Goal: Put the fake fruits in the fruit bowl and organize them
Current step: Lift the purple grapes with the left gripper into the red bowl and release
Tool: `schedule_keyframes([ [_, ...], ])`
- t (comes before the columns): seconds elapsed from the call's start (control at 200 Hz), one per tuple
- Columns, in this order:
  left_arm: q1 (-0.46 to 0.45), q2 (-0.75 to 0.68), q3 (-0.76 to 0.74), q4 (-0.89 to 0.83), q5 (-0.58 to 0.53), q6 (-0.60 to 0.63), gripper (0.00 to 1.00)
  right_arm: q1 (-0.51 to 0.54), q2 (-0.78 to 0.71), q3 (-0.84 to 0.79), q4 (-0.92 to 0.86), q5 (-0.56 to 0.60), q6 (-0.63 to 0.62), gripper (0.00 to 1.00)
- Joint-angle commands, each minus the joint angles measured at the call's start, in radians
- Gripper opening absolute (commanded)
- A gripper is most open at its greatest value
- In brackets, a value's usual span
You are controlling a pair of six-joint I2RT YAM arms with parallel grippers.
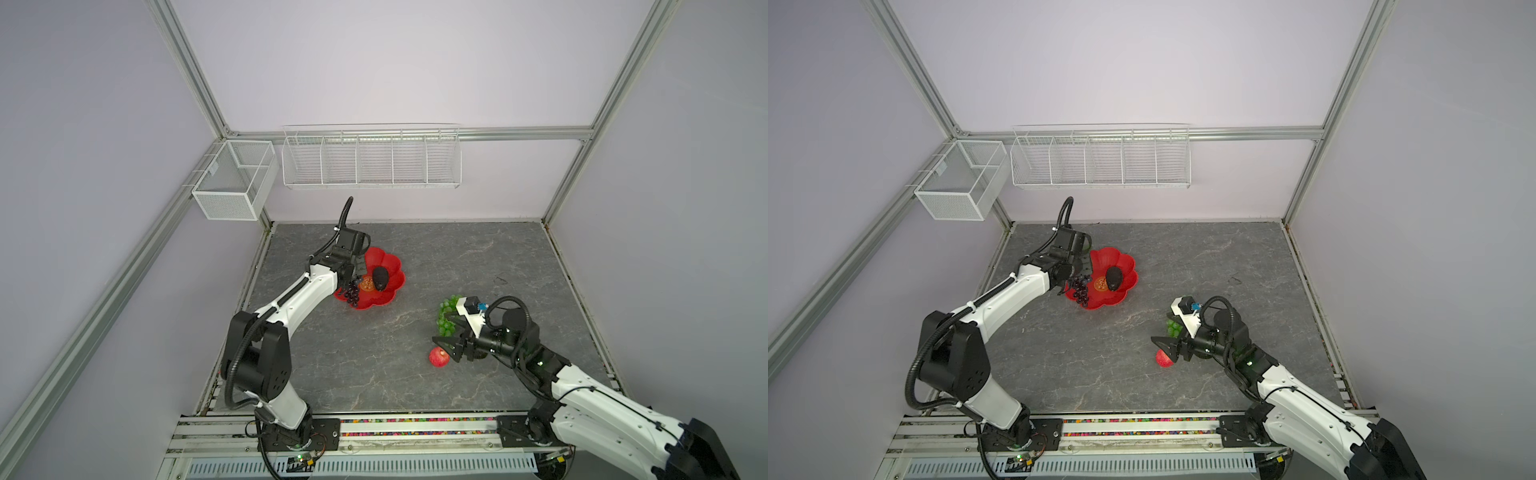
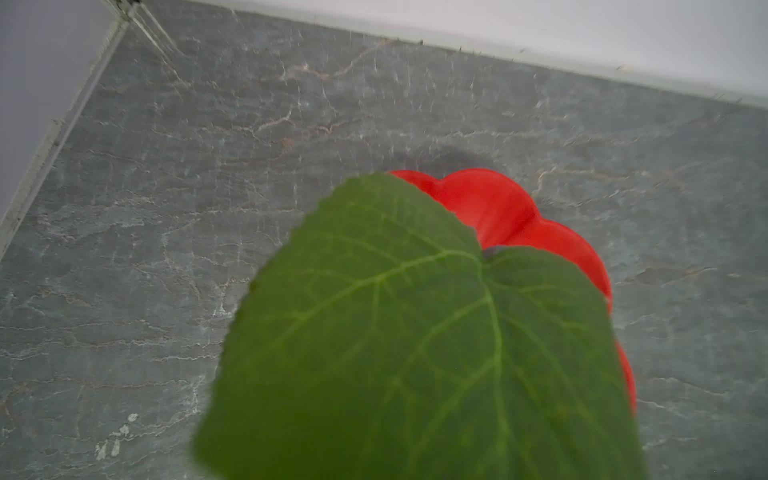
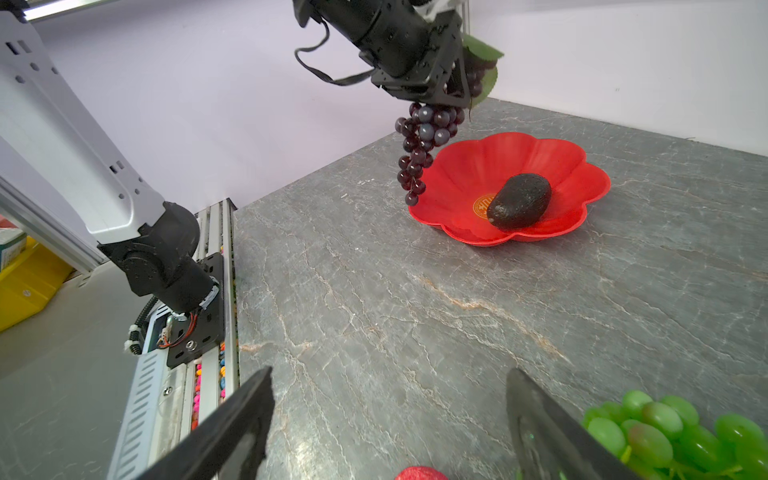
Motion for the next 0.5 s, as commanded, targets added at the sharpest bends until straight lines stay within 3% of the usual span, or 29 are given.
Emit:
schedule_keyframes([
  [0.0, 0.005, 0.064, 0.089, -0.024, 0.012, 0.031, 0.25, 0.007, -0.005, 0.014, -0.015, 0.014, -0.034, 0.88],
  [0.495, 0.011, 0.339, 0.288, -0.148, 0.017, 0.012, 0.28, 0.006, -0.005, 0.019, -0.032, 0.03, -0.048, 0.88],
])
